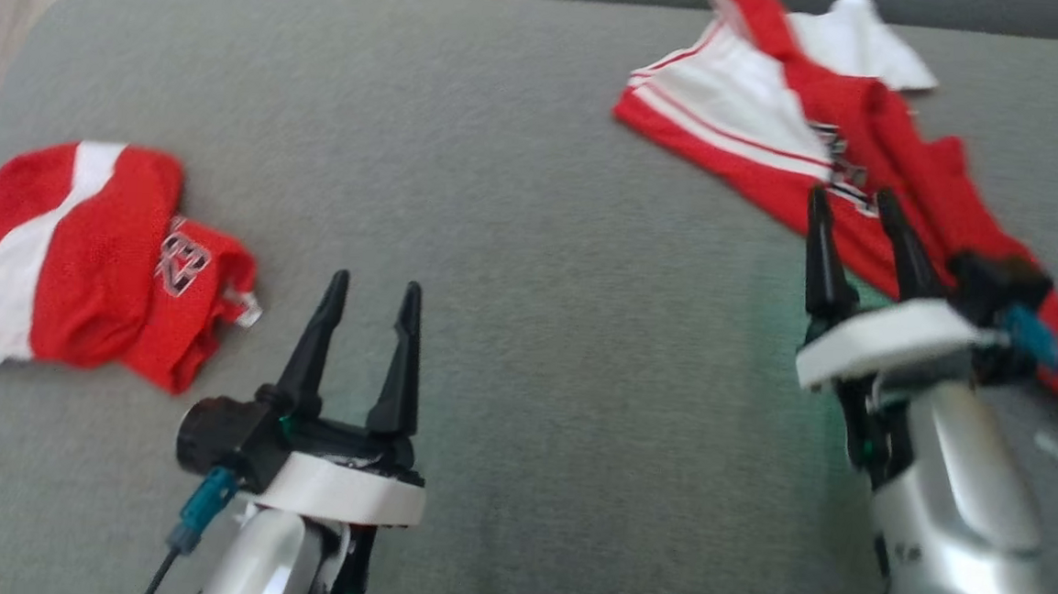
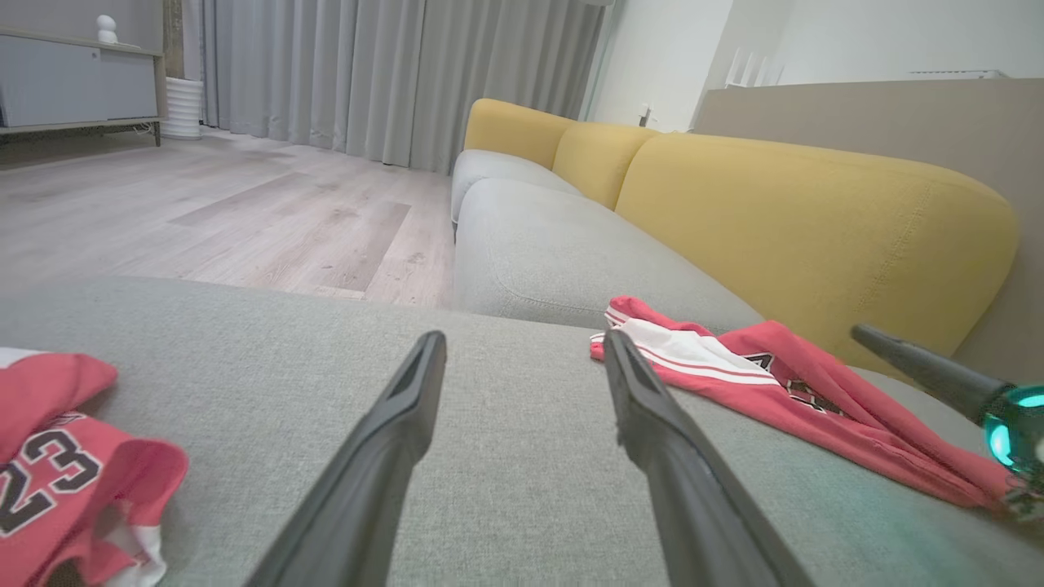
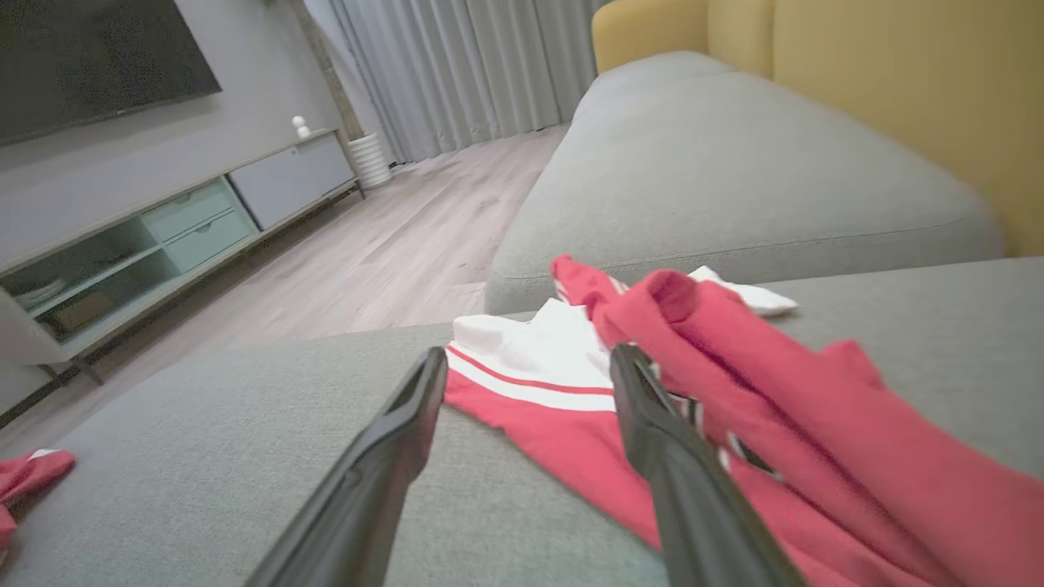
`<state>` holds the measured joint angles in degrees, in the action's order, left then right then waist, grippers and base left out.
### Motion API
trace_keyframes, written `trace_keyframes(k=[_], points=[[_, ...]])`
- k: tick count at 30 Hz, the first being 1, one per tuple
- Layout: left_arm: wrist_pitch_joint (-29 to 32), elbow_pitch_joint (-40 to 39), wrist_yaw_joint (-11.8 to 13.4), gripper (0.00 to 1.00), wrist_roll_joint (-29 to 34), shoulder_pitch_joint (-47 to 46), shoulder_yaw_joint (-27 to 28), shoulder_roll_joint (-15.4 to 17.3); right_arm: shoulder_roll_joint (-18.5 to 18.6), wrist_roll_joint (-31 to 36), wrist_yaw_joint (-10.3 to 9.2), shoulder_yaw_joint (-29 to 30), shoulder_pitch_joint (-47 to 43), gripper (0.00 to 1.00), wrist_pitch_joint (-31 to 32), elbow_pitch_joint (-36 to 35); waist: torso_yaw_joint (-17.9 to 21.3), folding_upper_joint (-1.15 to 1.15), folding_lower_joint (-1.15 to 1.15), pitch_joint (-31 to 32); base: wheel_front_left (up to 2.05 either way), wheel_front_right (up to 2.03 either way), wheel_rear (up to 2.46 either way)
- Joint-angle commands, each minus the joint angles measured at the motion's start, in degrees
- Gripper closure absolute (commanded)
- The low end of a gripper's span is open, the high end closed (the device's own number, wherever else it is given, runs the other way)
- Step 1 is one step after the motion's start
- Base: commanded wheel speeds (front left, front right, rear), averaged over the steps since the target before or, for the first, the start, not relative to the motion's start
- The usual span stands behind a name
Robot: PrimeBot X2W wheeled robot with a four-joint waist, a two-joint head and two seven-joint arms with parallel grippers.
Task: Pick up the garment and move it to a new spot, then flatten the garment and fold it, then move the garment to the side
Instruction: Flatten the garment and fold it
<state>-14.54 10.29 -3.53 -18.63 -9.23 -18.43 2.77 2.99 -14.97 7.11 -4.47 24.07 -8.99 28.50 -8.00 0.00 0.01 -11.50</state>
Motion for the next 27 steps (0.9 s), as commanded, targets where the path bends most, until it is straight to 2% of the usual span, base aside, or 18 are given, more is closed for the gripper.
trace_keyframes(k=[1, 4, 8, 12, 22, 27], points=[[-0.5, -1.7, 0.2, 0.0, -0.3, -1.9, 1.1, 0.1, 0.4, -1.1, 0.37, -1.5, 3.5, 0.0, 1.1, 0.3, -2.9, 0.0, -0.01, -2.4, 0.0, 0.0, 0.0], [-0.5, -1.6, 0.3, 0.0, -0.6, -2.2, 0.4, 0.1, 1.1, -2.3, 0.37, -1.0, 6.6, 0.0, 3.1, 4.1, -4.2, 0.0, -0.01, -3.2, 0.0, 0.0, 0.0], [-0.5, -1.4, 0.5, 0.0, -1.2, -2.7, -1.0, 0.1, 2.8, -3.2, 0.37, 2.5, 12.4, 0.0, 5.2, 12.2, -6.6, 0.0, -0.01, -4.3, 0.0, 0.0, 0.0], [-0.5, -0.9, 1.2, 0.0, -1.8, -2.9, -2.1, 0.1, 4.9, -0.3, 0.37, 5.6, 18.0, 0.0, 5.5, 21.4, -8.7, 0.0, -0.01, -5.1, 0.0, 0.0, 0.0], [-0.5, -2.3, 1.8, 0.0, -2.0, -2.5, -1.9, 0.1, 7.5, 5.1, 0.37, 8.9, 25.7, 0.0, 3.5, 33.1, -11.0, 0.0, -0.01, -6.9, 0.0, 0.0, 0.0], [-0.5, -2.6, 1.8, 0.0, -2.2, -3.0, -2.7, 0.1, 7.3, 5.6, 0.37, 10.1, 28.9, 0.0, 3.0, 37.1, -11.5, 0.0, -0.01, -7.8, 0.0, 0.0, 0.0]])
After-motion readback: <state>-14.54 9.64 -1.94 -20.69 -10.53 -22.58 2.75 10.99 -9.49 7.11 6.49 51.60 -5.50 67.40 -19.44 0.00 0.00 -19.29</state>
